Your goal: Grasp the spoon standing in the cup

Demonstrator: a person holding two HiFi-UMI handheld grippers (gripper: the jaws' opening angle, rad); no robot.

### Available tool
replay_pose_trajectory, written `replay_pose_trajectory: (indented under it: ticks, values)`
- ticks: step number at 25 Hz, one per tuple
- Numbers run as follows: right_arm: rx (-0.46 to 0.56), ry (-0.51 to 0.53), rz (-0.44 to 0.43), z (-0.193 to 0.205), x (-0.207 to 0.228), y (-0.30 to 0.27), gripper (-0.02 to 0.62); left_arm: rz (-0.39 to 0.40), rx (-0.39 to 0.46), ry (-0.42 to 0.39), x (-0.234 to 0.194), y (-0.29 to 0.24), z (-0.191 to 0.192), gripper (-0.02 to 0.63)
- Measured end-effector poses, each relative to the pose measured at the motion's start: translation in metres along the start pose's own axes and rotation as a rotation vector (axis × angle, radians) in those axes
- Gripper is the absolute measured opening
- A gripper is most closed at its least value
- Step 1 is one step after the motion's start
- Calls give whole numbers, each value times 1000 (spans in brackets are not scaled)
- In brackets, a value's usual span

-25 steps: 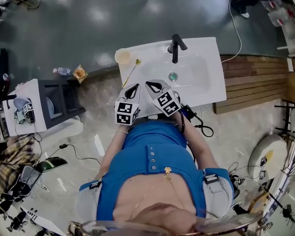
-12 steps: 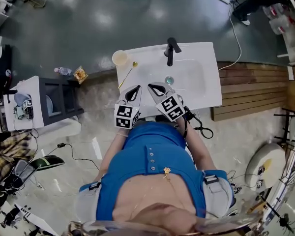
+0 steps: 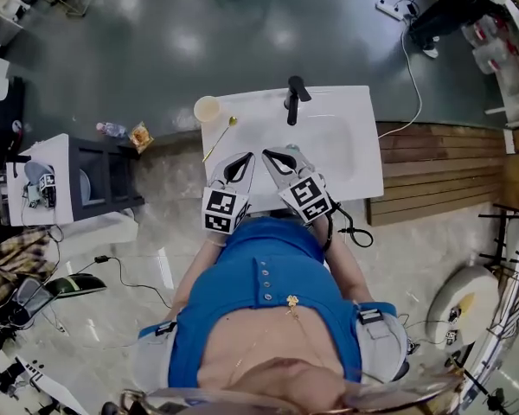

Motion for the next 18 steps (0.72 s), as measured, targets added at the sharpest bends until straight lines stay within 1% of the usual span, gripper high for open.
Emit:
replay_pose_trajectory:
  ticks: [13, 18]
  values:
    - [93, 85, 18, -37, -4, 25, 3, 18, 131, -35, 20, 10, -51, 0]
    - [135, 101, 33, -54, -4, 39, 3, 37, 173, -33, 27, 16, -65, 0]
Point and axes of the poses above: the fingertips, and each gripper's own axes: y backward along the fingers, x to its right, z out of its underside, the point moved 7 cm from there along y, backward along the fingers, and after that the axes turned 10 degrees about -z, right-handed, at the moved point
